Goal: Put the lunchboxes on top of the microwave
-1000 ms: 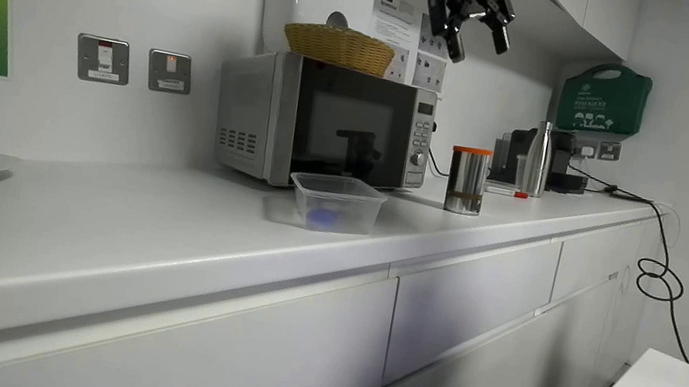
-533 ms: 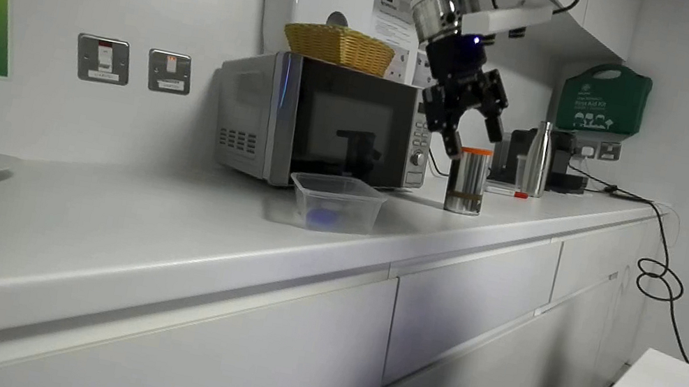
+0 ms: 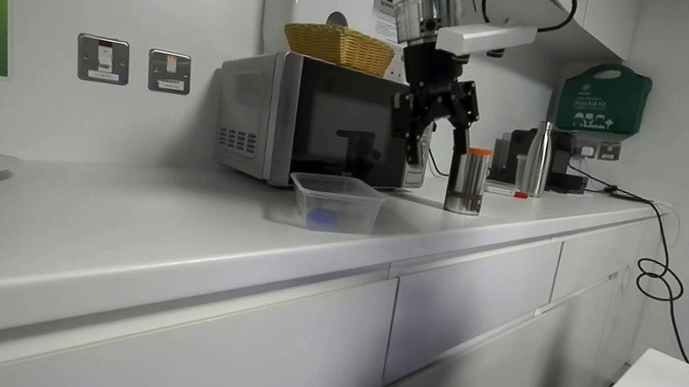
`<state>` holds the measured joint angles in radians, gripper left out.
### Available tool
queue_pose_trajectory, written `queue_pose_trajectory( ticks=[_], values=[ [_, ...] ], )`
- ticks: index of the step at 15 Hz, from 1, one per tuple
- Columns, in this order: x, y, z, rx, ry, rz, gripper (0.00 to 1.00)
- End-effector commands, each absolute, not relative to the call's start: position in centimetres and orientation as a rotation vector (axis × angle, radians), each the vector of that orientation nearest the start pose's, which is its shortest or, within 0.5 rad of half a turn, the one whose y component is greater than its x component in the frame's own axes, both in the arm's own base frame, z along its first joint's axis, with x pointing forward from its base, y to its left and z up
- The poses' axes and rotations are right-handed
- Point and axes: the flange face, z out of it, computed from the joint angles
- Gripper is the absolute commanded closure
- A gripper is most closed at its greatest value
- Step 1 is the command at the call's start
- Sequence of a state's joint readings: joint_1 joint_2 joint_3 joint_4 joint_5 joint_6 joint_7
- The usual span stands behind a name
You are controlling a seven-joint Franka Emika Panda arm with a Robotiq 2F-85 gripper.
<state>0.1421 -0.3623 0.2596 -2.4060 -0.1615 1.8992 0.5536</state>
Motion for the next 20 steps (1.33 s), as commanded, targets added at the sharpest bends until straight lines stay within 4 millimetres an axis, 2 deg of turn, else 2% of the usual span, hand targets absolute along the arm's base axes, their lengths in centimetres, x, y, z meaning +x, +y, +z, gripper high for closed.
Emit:
queue_pose_trajectory(
  ticks=[1,4,8,14,20],
  values=[
    [40.6,14.2,45.8,-3.349,0.328,0.02,0.0],
    [42.0,14.0,46.3,-3.29,0.403,0.028,0.0],
    [43.5,15.2,45.7,-3.225,0.439,0.081,0.0],
    [45.1,17.5,42.6,-3.204,0.418,0.163,0.0],
    [45.7,19.7,39.2,-3.205,0.345,0.259,0.0]
  ],
)
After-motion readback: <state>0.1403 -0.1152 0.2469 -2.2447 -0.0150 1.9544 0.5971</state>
